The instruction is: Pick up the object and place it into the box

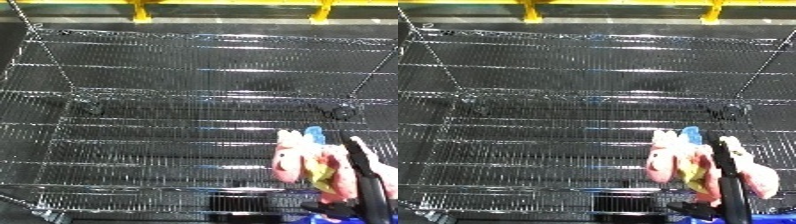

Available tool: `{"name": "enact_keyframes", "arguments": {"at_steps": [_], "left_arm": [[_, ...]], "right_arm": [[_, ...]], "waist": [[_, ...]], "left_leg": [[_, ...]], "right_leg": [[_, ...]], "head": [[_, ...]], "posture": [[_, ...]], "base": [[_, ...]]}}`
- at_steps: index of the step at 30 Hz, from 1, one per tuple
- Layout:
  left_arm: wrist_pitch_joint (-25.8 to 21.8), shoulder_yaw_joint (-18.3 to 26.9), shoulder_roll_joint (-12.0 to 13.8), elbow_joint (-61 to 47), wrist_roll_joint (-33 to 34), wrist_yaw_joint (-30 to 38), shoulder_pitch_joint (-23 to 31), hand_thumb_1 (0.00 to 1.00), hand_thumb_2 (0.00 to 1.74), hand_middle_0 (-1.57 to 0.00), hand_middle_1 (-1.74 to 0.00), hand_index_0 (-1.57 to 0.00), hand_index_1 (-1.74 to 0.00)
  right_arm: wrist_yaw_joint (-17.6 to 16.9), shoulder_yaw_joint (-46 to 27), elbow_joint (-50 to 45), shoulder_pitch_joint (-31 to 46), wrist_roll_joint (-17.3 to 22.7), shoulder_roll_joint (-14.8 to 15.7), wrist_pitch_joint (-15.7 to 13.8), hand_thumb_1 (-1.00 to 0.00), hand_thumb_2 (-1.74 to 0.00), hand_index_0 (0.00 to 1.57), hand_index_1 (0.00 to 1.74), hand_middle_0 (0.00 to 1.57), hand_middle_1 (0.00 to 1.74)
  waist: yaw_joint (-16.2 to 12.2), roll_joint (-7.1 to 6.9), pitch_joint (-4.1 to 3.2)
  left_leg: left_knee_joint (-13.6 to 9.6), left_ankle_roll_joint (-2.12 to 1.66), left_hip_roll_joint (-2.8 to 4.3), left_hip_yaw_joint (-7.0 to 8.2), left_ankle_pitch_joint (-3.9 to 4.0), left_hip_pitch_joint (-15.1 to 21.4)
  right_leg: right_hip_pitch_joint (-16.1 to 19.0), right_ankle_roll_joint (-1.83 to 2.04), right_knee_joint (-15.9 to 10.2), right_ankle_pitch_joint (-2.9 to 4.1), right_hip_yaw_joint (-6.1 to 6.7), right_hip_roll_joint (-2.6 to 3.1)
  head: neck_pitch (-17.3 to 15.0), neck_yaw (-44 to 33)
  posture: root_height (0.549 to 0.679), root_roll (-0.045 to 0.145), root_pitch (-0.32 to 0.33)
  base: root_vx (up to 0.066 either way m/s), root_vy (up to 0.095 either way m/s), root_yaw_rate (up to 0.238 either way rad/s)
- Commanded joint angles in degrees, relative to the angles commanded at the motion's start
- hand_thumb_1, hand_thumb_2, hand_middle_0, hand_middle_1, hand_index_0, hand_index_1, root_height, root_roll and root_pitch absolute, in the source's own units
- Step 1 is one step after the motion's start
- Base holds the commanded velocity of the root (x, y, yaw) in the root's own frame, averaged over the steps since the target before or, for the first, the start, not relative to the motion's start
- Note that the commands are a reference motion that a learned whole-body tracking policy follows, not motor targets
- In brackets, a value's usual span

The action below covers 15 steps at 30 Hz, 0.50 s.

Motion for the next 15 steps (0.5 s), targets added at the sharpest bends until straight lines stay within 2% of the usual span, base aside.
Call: {"name": "enact_keyframes", "arguments": {"at_steps": [6,15], "left_arm": [[-0.4,-0.4,1.0,-0.6,-1.7,-0.5,0.6,1.00,1.74,-1.57,-1.74,-1.57,-1.74],[-0.5,-2.4,2.8,-1.0,-2.7,-1.3,0.9,1.00,1.74,-1.57,-1.74,-1.57,-1.74]], "right_arm": [[0.4,-0.6,4.2,-1.8,-1.9,-6.7,1.4,0.00,0.00,0.00,0.00,0.00,0.00],[2.1,1.8,11.0,-5.2,-4.1,-13.6,2.9,0.00,0.00,0.00,0.00,0.00,0.00]], "waist": [[0.1,0.17,0.00],[0.2,1.20,0.00]], "left_leg": [[-0.3,-0.16,0.14,-0.19,0.33,-0.4],[-0.1,-0.30,0.13,-0.41,0.48,-1.1]], "right_leg": [[-0.7,0.09,0.2,0.27,0.04,-0.07],[-2.2,0.24,1.2,-0.03,0.30,-0.15]], "head": [[-1.0,9.1],[-2.3,14.2]], "posture": [[0.619,0.044,-0.182],[0.617,0.047,-0.171]], "base": [[0.015,-0.031,0.014],[0.013,-0.029,-0.005]]}}
